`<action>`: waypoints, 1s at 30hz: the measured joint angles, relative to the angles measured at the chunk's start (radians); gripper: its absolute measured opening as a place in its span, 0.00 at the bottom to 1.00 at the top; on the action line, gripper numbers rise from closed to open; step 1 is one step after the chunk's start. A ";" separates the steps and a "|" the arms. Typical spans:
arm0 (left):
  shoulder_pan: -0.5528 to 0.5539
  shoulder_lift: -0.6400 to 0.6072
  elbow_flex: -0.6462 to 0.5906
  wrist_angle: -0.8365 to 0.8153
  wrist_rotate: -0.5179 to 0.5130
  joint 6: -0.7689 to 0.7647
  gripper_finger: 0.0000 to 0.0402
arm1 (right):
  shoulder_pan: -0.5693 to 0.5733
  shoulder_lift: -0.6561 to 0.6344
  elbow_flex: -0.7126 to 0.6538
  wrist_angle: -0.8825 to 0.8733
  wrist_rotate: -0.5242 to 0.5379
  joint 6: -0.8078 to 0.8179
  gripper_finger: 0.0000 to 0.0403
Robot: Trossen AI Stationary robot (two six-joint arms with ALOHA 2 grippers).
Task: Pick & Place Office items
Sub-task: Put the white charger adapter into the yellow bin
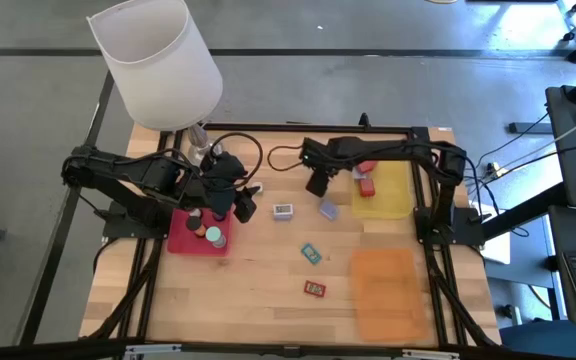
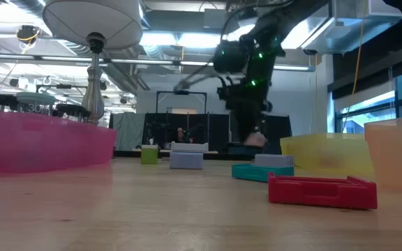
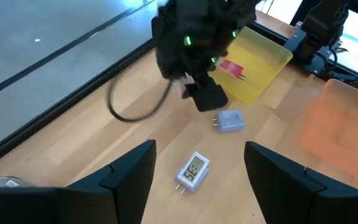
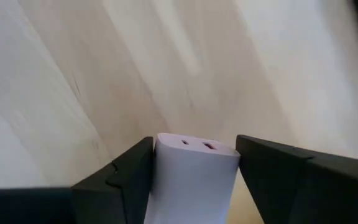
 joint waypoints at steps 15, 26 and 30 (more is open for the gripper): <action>0.000 0.000 0.000 -0.001 -0.047 0.016 0.60 | -0.011 -0.331 -0.073 -0.091 -0.094 0.043 0.52; 0.000 0.000 0.000 -0.002 -0.124 0.019 0.60 | -0.042 -0.680 -0.461 -0.091 -0.089 0.312 0.52; 0.000 0.000 0.000 -0.002 -0.153 0.019 0.60 | -0.042 -0.699 -0.542 -0.080 -0.017 0.434 0.52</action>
